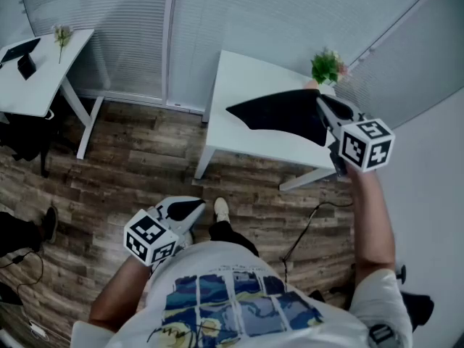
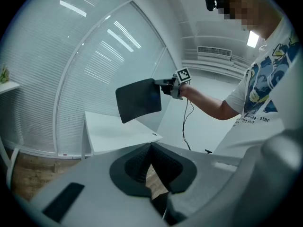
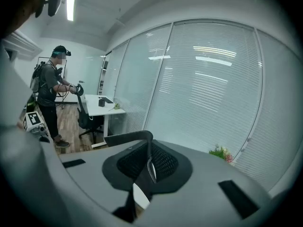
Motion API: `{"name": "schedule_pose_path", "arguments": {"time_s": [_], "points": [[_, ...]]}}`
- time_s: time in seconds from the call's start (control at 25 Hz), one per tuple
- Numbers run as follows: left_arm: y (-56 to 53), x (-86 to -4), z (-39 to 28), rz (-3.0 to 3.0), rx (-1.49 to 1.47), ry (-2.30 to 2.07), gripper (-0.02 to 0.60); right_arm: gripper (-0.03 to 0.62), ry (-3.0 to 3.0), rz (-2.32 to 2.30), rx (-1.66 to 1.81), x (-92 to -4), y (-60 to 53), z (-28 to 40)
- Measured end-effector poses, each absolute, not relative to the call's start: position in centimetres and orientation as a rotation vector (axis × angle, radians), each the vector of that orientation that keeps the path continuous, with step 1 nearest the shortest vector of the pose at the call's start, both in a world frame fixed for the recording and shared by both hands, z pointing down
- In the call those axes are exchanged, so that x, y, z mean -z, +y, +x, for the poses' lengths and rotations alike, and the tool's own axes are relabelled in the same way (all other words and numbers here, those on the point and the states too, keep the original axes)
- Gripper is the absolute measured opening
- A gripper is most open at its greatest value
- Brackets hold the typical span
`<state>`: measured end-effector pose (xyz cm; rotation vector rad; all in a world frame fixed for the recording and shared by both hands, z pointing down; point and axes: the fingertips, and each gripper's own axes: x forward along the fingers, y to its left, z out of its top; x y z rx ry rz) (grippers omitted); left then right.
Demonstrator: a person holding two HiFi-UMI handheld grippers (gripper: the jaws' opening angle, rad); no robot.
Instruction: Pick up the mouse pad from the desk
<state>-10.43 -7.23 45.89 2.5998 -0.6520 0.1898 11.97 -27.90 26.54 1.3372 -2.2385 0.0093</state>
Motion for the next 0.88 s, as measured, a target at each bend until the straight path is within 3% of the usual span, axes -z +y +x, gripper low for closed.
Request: {"name": "schedule_pose_path", "arguments": {"time_s": [0.88], "points": [[-5.9, -45.2, -8.0, 2.638, -0.192, -0.605, 0.002, 0.025, -2.3, 1.328, 0.049, -22.2, -22.2, 11.5]]}}
